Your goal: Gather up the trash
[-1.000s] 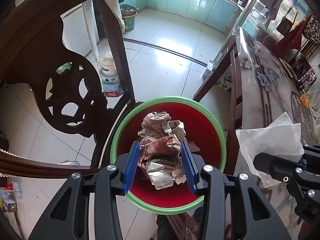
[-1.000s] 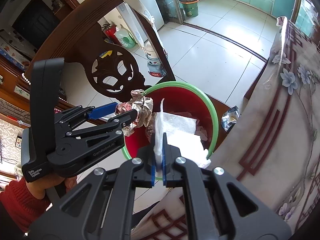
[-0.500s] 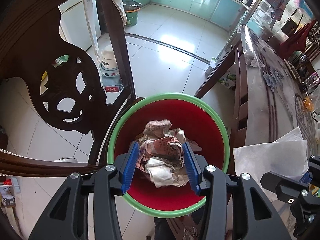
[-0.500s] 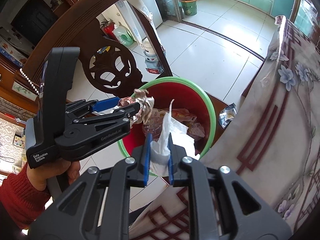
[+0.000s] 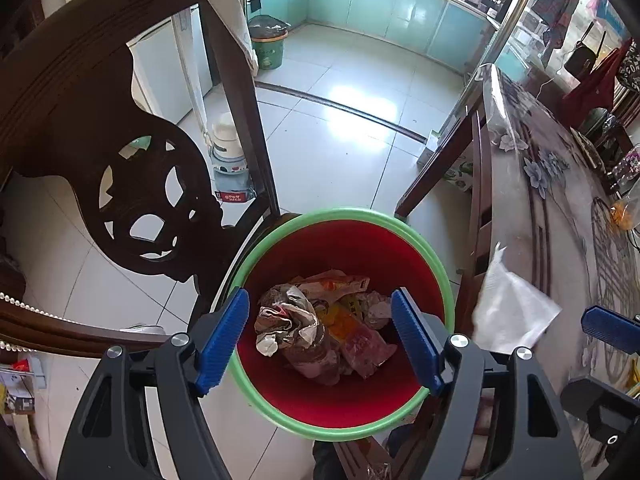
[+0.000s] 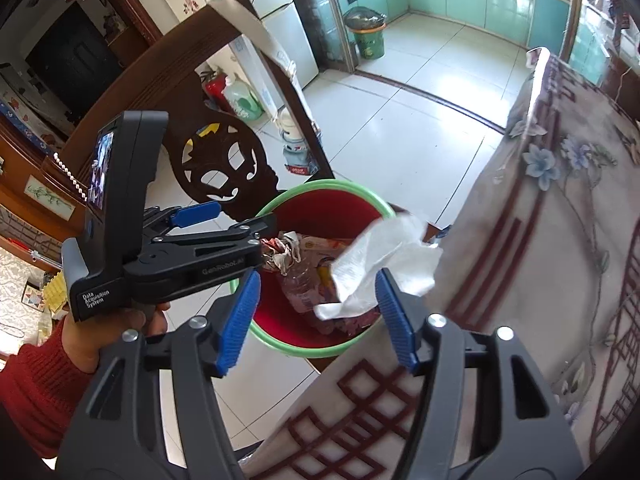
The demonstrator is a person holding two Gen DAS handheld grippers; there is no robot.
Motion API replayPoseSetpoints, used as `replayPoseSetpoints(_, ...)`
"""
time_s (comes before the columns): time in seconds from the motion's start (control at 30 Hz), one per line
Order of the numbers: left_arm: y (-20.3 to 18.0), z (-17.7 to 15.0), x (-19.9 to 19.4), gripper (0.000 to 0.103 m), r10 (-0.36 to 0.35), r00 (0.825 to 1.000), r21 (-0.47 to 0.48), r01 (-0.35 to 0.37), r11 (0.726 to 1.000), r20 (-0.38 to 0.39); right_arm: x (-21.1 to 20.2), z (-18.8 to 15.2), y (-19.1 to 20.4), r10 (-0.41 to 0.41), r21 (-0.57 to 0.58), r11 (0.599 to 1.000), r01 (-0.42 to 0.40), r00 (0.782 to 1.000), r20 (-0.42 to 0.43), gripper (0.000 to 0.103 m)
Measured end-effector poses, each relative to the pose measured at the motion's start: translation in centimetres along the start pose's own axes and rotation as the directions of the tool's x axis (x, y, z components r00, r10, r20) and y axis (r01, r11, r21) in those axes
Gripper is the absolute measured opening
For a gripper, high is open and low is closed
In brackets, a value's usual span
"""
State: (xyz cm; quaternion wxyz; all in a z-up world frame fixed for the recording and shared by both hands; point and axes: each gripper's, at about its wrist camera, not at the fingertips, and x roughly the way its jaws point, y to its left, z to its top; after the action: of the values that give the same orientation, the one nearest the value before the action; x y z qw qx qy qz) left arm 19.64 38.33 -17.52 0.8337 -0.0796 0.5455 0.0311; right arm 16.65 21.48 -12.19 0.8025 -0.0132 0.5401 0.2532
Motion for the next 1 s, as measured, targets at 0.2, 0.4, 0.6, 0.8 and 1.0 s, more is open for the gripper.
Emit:
replayPoseSetpoints(0.2, -3.2, -0.1, -5.2, 0.085, -0.017, 0.987, 0.027, 0.013, 1.0, 0.161, -6.6, -1.2, -2.5, -0.069, 0.034, 0.997, 0.065, 0.988, 0.139, 0.082)
replayPoseSetpoints(0.4, -8.2, -0.5, -11.3, 0.091, -0.033, 0.943, 0.01, 0.032, 0.999, 0.331, -14.2, -3.4, -6.1, -0.054, 0.08, 0.996, 0.033, 0.956, 0.289, 0.094)
replayPoseSetpoints(0.6, -15.7, -2.2, -18.2, 0.095, -0.072, 0.843, 0.021, 0.072, 0.997, 0.534, -23.3, -7.5, -9.6, -0.208, 0.089, 0.978, 0.188, 0.87, 0.447, 0.099)
replayPoseSetpoints(0.8, -23.4, -4.0, -22.7, 0.095, -0.079, 0.767, 0.004, 0.099, 0.995, 0.637, -29.6, -10.5, -14.2, -0.353, 0.178, 0.935, 0.306, 0.766, 0.537, 0.099)
replayPoseSetpoints(1.0, -28.8, -6.4, -25.2, 0.095, -0.056, 0.724, 0.007, 0.071, 0.997, 0.688, -33.2, -13.0, -17.8, -0.411, 0.237, 0.911, 0.337, 0.697, 0.588, 0.099)
